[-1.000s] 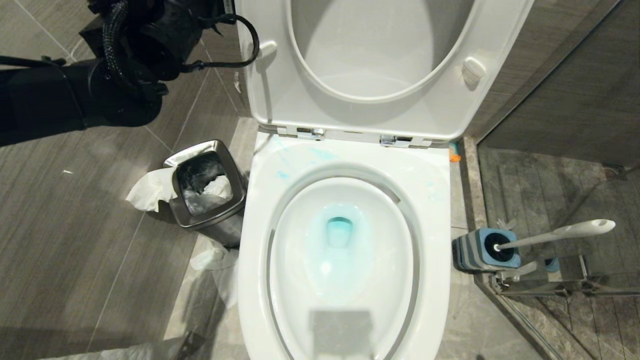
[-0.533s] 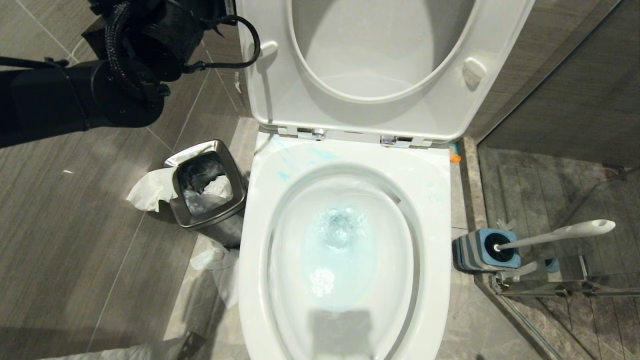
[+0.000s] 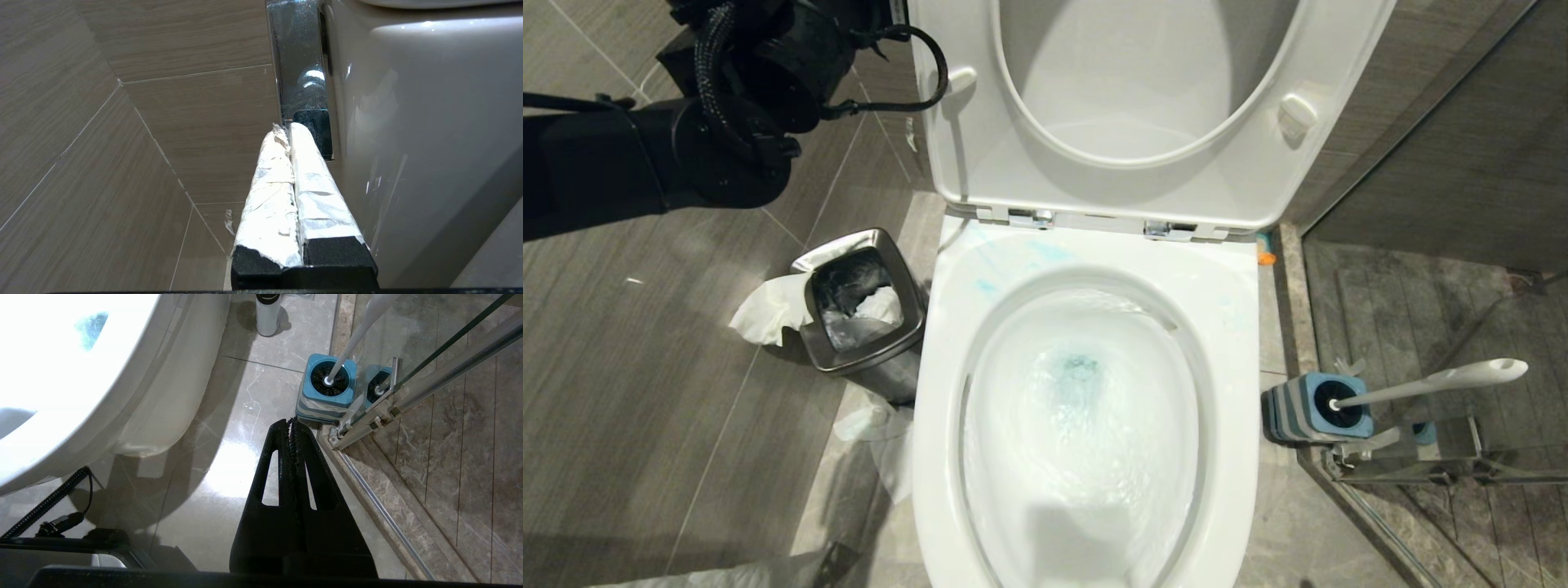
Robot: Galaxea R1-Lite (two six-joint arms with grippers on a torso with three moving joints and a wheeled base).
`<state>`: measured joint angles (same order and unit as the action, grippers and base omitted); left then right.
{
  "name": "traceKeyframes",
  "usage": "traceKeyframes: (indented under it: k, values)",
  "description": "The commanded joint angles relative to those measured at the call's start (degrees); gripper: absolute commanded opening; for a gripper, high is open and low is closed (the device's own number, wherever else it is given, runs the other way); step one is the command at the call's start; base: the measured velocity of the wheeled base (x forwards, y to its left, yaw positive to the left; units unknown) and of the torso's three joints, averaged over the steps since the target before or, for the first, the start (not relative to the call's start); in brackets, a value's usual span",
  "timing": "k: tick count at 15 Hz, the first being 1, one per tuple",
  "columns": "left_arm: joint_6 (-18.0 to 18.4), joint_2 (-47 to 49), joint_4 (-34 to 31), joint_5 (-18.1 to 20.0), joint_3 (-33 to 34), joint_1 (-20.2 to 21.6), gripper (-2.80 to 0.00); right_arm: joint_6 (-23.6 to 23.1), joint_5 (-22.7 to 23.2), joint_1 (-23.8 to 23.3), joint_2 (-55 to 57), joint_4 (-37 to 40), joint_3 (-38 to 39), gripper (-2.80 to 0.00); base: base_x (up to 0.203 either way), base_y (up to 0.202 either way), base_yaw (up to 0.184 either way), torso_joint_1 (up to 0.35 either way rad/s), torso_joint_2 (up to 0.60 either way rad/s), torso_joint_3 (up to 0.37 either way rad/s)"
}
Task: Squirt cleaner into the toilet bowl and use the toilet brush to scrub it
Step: Flush the toilet
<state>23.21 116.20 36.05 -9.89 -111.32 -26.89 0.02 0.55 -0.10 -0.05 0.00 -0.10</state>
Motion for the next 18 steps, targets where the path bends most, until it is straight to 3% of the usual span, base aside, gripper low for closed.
traceKeyframes:
  k: [1,6,14,18]
  values:
    - [0.1,-0.3,0.2,0.0,0.0,-0.3,-2.8,0.0,0.1,0.0,0.0,0.0,0.0,-2.8,0.0,0.0,0.0,0.0,0.0,0.0]
    - [0.7,-3.7,0.1,-0.3,0.1,-1.8,-2.8,0.0,0.1,0.0,0.0,0.0,0.0,-2.8,0.0,0.0,0.0,0.0,0.0,0.0]
    - [7.0,-9.8,-0.2,-1.3,0.1,-5.1,-2.8,0.0,0.1,0.0,0.0,0.0,0.0,-2.8,0.0,0.0,0.0,0.0,0.0,0.0]
    - [10.9,-15.5,-5.8,-4.7,0.1,-6.3,-2.8,0.0,0.1,0.0,0.0,0.0,0.0,-2.8,0.0,0.0,0.0,0.0,0.0,0.0]
